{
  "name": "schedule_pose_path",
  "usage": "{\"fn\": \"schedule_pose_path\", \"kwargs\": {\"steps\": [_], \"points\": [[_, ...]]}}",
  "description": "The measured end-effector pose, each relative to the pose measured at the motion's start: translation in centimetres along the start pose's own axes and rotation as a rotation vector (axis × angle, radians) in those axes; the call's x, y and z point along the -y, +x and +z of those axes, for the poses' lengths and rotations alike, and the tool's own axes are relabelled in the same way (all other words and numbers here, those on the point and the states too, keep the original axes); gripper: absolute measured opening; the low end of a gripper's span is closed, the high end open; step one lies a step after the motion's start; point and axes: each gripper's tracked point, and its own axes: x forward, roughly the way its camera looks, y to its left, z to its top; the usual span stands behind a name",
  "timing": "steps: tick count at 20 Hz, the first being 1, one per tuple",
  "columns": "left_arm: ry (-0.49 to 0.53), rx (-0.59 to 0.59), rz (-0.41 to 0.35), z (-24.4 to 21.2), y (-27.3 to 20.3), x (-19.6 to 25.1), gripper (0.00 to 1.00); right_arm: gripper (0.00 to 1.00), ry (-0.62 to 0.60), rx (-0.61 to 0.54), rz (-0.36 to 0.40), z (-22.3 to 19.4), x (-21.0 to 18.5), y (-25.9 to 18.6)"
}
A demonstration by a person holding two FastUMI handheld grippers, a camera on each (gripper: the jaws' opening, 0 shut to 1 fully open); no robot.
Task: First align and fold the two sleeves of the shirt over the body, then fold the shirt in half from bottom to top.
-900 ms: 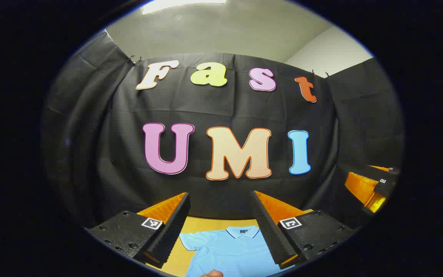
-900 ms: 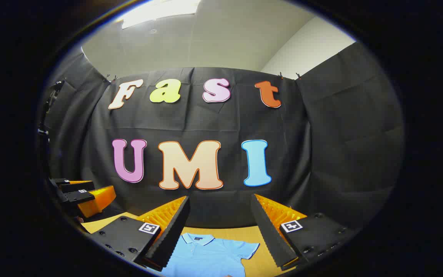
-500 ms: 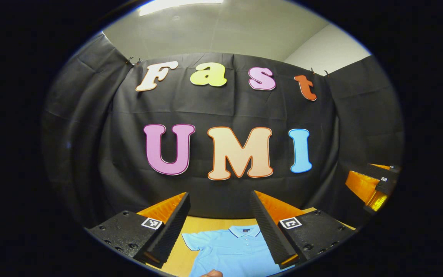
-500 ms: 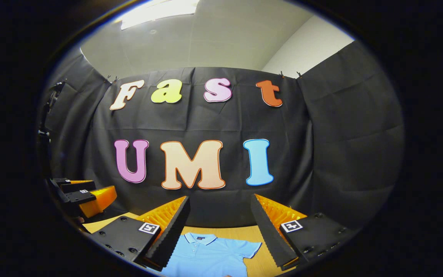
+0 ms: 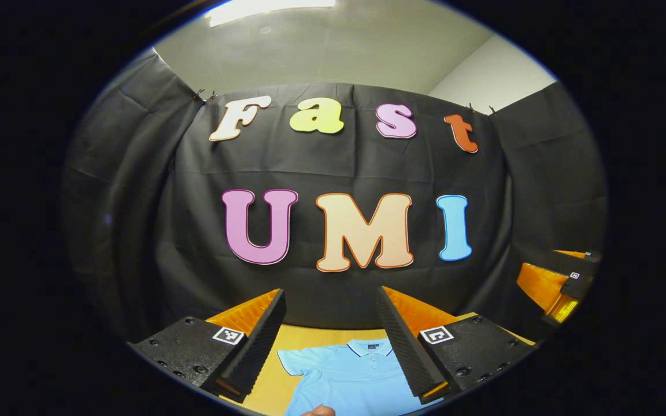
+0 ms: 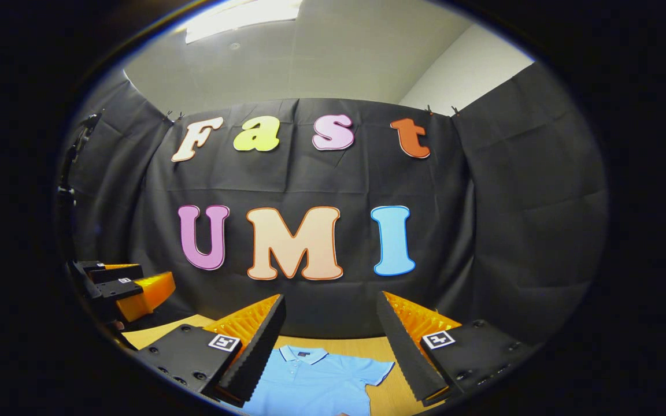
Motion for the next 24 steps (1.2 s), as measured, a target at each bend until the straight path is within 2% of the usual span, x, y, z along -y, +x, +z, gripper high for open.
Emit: {"fn": "schedule_pose_path", "kwargs": {"steps": [5,12,18,24], "points": [[-0.001,0.022,0.016,0.4,-0.9,0.0,0.94,0.98,-0.025,-0.007,-0.025,-1.8,2.6,2.0],[-0.014,0.044,-0.021,0.6,2.1,-0.1,0.94,1.0,-0.048,-0.064,-0.101,-6.5,6.4,8.2],[-0.004,-0.02,-0.022,-2.1,5.0,-1.7,0.94,0.98,-0.066,-0.237,-0.15,-16.0,8.3,13.7],[0.029,-0.063,-0.003,-3.9,7.2,-4.1,0.94,0.99,-0.105,-0.389,-0.199,-24.5,10.4,17.0]]}}
